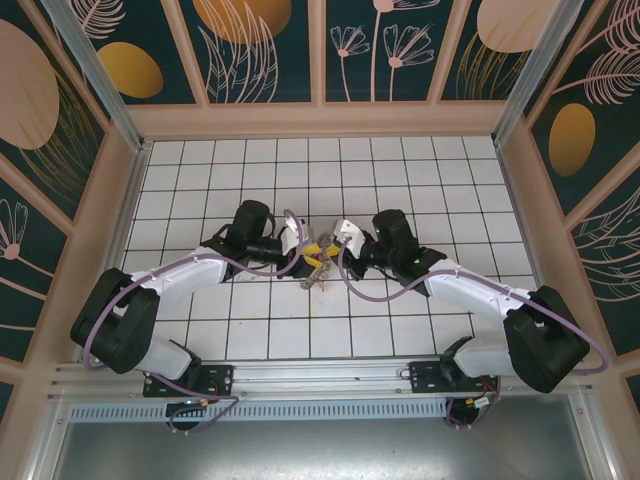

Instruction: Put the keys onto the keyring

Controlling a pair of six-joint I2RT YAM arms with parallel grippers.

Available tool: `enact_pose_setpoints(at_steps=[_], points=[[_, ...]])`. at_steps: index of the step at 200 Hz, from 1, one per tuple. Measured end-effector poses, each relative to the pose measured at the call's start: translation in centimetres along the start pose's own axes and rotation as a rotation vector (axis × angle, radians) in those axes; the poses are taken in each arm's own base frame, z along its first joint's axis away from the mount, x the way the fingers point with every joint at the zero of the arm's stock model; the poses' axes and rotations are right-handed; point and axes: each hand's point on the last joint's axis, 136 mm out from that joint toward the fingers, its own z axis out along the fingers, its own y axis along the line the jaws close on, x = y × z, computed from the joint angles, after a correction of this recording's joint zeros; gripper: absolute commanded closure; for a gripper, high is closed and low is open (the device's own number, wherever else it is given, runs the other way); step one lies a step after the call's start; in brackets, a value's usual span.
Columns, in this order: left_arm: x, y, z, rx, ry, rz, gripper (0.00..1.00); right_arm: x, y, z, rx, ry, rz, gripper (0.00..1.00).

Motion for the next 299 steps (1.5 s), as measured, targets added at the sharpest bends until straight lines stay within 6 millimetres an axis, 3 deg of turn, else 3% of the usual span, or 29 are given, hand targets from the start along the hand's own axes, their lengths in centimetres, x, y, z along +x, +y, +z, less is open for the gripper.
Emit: enact_pose_setpoints(at_steps=[59,154,190,232,249,299], points=[[0.5,-0.2,0.6,0.022,0.025,0.002,0.60,-0.2,0.0,0.0,0.002,-0.006,-0.003,1.00],[0.4,0.2,0.8,-0.019,0.045,0.046,0.78,0.0,0.0,0.0,0.001,-0.004,0.014,1.00],[-0.4,-0.5,0.5,-0.013,0.028,0.108,0.83,-0.1,0.0,0.0,0.004,-0.011,0.020,1.00],[0.0,-1.2,0.4,0.012,0.046,0.164,0.79,-0.1,-0.1,0.0,0.005,-0.013,0.024,1.00],[0.4,-1.2,0.4,0.006,0.066,0.152,0.69,-0.1,-0.1,0.0,0.005,-0.013,0.024,1.00],[0.2,-0.2,-0.1,-0.086,0.054,0.157,0.59,-0.2,-0.1,0.0,0.005,-0.014,0.024,1.00]])
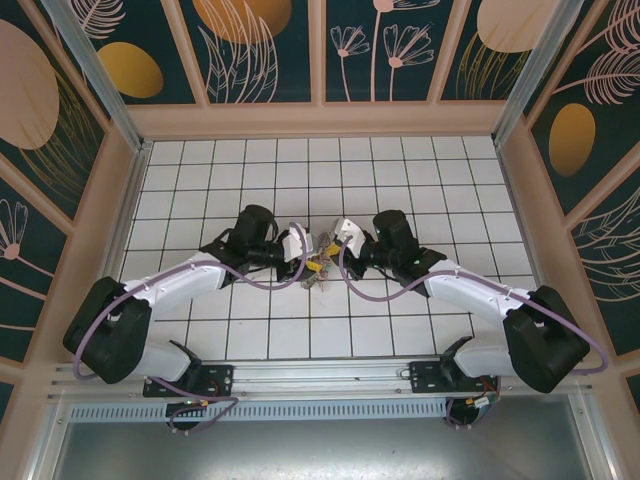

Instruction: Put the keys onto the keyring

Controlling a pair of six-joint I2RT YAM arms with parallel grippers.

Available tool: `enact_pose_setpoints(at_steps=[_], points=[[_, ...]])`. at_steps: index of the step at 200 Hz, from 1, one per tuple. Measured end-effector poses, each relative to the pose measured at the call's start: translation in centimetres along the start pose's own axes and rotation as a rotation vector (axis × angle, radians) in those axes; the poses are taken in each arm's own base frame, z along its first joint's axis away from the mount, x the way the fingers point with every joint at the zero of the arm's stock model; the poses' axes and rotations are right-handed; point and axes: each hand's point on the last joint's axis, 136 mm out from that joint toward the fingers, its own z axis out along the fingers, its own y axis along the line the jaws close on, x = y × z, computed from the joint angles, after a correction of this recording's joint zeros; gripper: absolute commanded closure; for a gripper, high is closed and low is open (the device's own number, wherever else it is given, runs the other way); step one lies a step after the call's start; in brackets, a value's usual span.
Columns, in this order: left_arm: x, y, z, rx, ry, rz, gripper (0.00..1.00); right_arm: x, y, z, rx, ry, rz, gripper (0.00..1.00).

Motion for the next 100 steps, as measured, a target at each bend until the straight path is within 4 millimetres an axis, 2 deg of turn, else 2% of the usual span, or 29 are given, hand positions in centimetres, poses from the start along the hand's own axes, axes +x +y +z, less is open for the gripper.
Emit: enact_pose_setpoints(at_steps=[50,100], points=[[-0.57,0.64,0.09,-0.028,-0.021,0.007,0.59,-0.11,-0.03,0.00,0.001,-0.004,-0.002,1.00],[0.27,0.40,0.92,-0.008,0.001,-0.008,0.60,-0.16,0.02,0.00,-0.002,-0.007,0.001,1.00]])
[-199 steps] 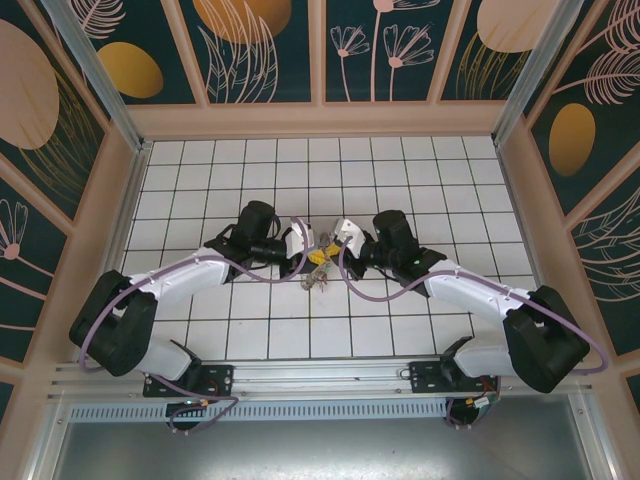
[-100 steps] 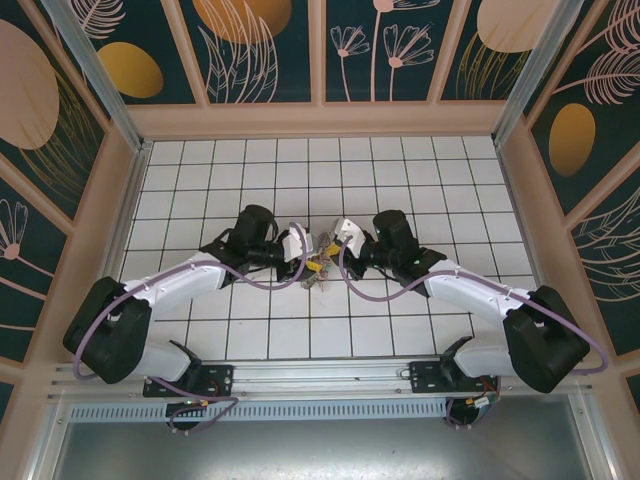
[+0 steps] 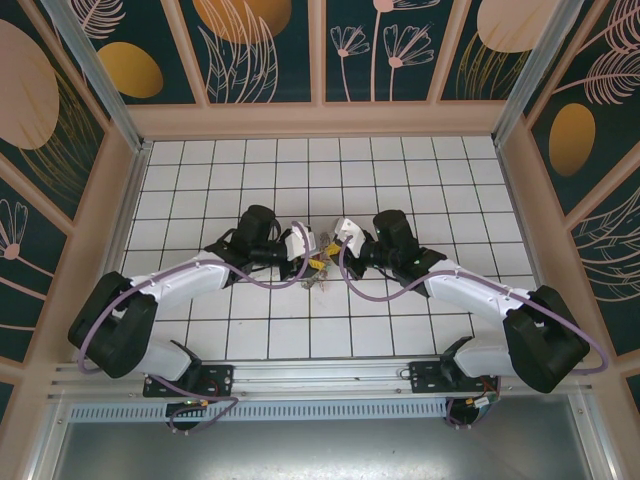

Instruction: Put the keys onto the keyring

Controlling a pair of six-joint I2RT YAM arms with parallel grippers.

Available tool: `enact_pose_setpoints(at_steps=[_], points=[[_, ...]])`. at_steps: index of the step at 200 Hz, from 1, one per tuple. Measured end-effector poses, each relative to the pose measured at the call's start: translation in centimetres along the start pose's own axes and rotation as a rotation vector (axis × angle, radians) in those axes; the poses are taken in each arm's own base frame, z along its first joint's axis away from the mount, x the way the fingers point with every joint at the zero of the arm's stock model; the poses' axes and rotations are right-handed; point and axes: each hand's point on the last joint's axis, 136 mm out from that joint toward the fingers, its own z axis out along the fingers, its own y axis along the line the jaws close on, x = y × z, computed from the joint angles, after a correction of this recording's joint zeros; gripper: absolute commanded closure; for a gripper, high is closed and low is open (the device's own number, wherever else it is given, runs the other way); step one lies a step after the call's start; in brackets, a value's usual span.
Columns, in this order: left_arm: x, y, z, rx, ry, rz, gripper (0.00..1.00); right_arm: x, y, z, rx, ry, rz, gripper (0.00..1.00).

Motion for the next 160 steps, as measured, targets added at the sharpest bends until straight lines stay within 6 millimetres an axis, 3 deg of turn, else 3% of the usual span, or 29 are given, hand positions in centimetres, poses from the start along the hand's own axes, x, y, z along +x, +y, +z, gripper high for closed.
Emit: enact_pose_setpoints(at_steps=[51,120,160], points=[[-0.05,0.25,0.34,-0.006,0.007,0.002,0.66,-0.05,0.01,0.00,-0.002,-0.003,0.014,1.00],[0.16,0.79,0.35,-0.039,0.024,0.008,0.87,0.06,0.06,0.02,-0.004,0.000,0.019,1.00],[0.48,0.60,0.33,-0.035,0.040,0.031,0.89,0.33,0.20,0.09,-0.017,0.006,0.026,1.00]])
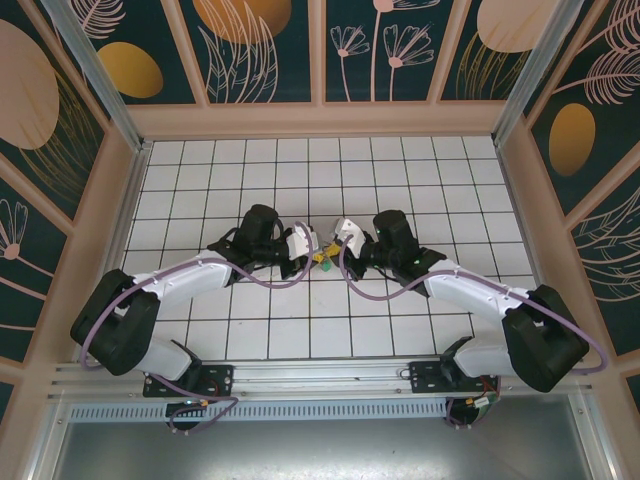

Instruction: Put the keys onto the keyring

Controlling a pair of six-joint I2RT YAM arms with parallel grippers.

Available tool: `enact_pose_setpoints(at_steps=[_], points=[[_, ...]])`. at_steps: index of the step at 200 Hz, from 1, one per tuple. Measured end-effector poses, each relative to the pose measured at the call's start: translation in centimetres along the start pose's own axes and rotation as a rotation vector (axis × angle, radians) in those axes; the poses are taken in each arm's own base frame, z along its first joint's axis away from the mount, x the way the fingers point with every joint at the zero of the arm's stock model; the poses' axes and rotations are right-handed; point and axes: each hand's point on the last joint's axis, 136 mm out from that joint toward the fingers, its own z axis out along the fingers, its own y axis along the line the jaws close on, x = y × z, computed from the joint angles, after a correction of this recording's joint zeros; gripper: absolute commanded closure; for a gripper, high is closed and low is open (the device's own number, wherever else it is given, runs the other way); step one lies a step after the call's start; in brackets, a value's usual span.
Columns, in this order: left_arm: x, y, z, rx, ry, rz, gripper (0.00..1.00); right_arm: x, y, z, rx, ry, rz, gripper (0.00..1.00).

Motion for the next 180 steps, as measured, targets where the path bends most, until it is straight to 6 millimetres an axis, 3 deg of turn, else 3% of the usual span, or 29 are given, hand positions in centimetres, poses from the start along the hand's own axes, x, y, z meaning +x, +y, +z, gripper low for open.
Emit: enact_pose_setpoints(at_steps=[54,109,180], points=[[0.6,-1.1,-0.1,0.040,0.030,0.062,0.82,0.6,0.1,0.2,-0.021,0.013,0.015,1.00],[-0.3,-3.3,0.0,0.146,0.018,0.127,0.76,0.6,-0.5,0.0,-0.006,0.010,0.020,1.00],[-2.2,-2.6,-1.1,0.084,-0.031,0.075,0.69,0.5,-0.1,-0.2,-0.022,-0.002,-0.014,1.00]])
